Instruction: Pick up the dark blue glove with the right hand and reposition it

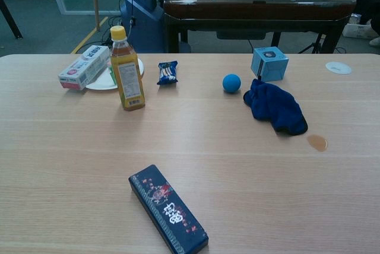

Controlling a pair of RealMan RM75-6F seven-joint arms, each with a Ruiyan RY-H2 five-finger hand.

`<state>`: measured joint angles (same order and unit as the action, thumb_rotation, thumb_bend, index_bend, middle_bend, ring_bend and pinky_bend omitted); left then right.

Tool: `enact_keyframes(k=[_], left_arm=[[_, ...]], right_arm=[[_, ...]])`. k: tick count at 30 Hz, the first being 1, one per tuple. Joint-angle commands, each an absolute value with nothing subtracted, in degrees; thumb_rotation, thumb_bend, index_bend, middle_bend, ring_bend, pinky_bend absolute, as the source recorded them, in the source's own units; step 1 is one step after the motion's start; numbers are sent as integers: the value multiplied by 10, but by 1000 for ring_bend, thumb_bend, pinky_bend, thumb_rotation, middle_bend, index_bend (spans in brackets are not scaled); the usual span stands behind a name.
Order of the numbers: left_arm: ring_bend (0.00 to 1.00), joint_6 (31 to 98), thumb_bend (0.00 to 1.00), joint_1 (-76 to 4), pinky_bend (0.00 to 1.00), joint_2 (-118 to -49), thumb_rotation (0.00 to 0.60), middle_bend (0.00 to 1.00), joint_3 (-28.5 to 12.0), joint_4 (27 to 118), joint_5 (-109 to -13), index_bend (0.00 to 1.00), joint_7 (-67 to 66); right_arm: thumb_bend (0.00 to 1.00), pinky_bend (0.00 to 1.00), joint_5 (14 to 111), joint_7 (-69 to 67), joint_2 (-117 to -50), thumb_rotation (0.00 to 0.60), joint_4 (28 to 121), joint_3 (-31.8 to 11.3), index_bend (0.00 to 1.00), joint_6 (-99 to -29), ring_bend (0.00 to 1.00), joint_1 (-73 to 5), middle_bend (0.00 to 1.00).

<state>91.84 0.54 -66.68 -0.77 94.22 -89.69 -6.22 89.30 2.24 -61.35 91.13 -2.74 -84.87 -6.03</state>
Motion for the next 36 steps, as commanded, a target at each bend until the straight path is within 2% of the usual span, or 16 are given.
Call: enact_keyframes(k=[1, 14, 24, 33, 36], left_arm=[[41, 918, 334, 6, 0, -667, 600, 1, -8, 942, -896, 113, -62], [40, 922, 335, 8, 0, -667, 600, 1, -7, 941, -897, 113, -60], [41, 927, 335, 12, 0, -666, 600, 1, -6, 941, -901, 113, -59], [41, 933, 335, 17, 0, -666, 600, 1, -5, 940, -901, 113, -57], [41, 935, 335, 18, 0, -665, 600, 1, -5, 939, -901, 113, -57]], right_arm=[[127, 143, 893, 23, -614, 600, 912, -27, 127, -847, 64, -61, 186], [127, 143, 896, 27, -615, 600, 914, -31, 127, -822, 64, -81, 186], [127, 143, 859, 67, -619, 600, 945, -63, 127, -696, 71, -169, 187], [127, 143, 776, 123, -680, 600, 924, -101, 127, -556, 73, -277, 187], [161, 143, 743, 145, -709, 600, 896, -108, 127, -516, 81, -309, 189]])
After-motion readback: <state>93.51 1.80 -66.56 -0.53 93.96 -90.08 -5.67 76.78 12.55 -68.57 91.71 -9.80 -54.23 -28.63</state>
